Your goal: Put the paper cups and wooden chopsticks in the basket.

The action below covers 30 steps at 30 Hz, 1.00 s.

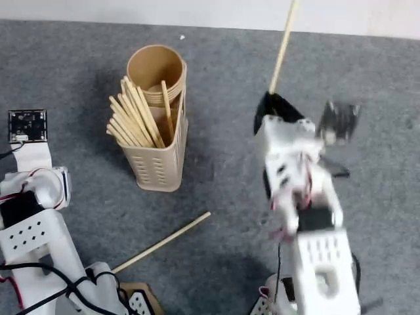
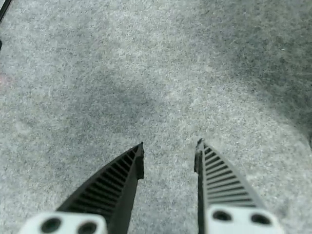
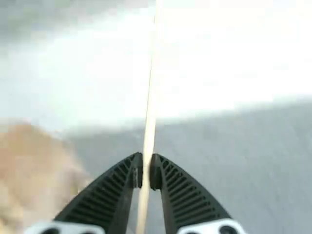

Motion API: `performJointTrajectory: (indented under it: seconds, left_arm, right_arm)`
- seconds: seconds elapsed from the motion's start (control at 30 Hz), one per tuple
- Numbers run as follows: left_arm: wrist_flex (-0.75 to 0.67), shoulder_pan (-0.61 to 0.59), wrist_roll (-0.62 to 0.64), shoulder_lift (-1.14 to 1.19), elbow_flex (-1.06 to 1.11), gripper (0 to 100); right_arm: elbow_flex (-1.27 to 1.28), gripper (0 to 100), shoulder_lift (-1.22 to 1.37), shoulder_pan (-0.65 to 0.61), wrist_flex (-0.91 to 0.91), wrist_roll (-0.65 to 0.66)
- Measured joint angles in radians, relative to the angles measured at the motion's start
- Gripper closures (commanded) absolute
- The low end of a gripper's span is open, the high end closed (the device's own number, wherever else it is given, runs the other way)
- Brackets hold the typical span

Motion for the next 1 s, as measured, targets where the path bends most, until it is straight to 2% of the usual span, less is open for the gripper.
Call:
performJointTrajectory:
  seconds: [0.13,0.27,0.37,0.67,0.8,1.0]
  left_arm:
    - [0.0,0.0,0.0,0.0,0.0,80]
    - [0.0,0.0,0.0,0.0,0.0,80]
    - [0.0,0.0,0.0,0.0,0.0,80]
    - [0.0,0.0,0.0,0.0,0.0,80]
    - [0.0,0.0,0.0,0.0,0.0,80]
    - [0.0,0.0,0.0,0.0,0.0,80]
  right_arm:
    - [0.15,99.3,-0.244,-0.173,-0.184,0.029]
    - [0.18,99.3,-0.212,-0.315,-0.315,0.114]
    - [0.172,99.3,-0.095,-0.388,-0.414,0.129]
    - [0.106,99.3,0.327,-0.511,-0.706,0.137]
    - [0.106,99.3,0.468,-0.525,-0.839,0.137]
    - [0.106,99.2,0.551,-0.528,-0.875,0.137]
